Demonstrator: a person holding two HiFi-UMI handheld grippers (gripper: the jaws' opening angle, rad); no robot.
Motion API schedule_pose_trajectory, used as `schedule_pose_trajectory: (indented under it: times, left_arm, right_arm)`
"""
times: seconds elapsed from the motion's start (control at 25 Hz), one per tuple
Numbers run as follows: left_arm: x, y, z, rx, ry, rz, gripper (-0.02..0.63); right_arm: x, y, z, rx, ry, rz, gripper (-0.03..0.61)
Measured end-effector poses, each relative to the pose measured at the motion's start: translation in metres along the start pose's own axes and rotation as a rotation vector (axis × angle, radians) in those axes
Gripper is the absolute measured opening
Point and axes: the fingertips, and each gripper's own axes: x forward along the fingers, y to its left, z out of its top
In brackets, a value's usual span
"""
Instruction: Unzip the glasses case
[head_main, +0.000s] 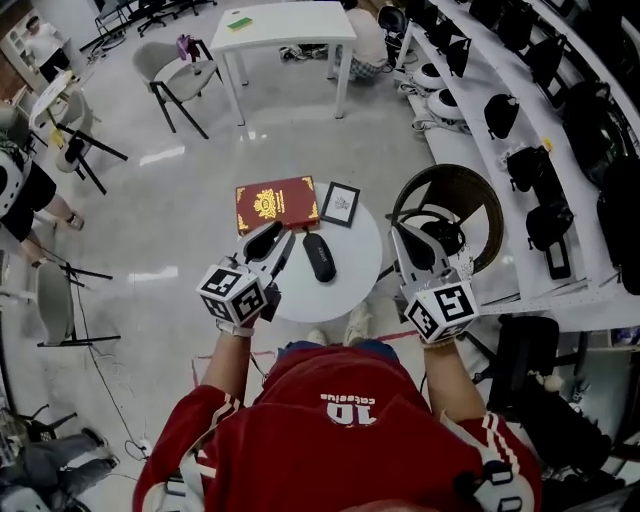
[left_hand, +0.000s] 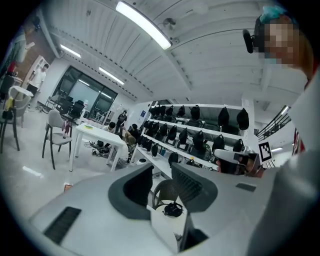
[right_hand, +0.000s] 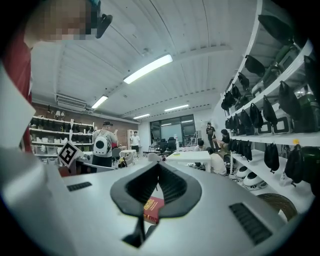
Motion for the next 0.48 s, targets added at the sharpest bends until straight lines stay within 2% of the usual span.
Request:
schedule_pose_trajectory:
  times: [0.32, 0.48]
  left_arm:
    - [0.022, -0.003, -0.023, -0.025, 0.042, 0.006, 0.235]
    - [0.028, -0.004, -0.029, -0.029, 0.060, 0.005, 0.252]
  right_arm:
    - [0.004, -0.011, -0.012, 0.015, 0.015, 0.004, 0.015]
    - [0.004, -0.015, -0.014, 0.021, 0.020, 0.005, 0.015]
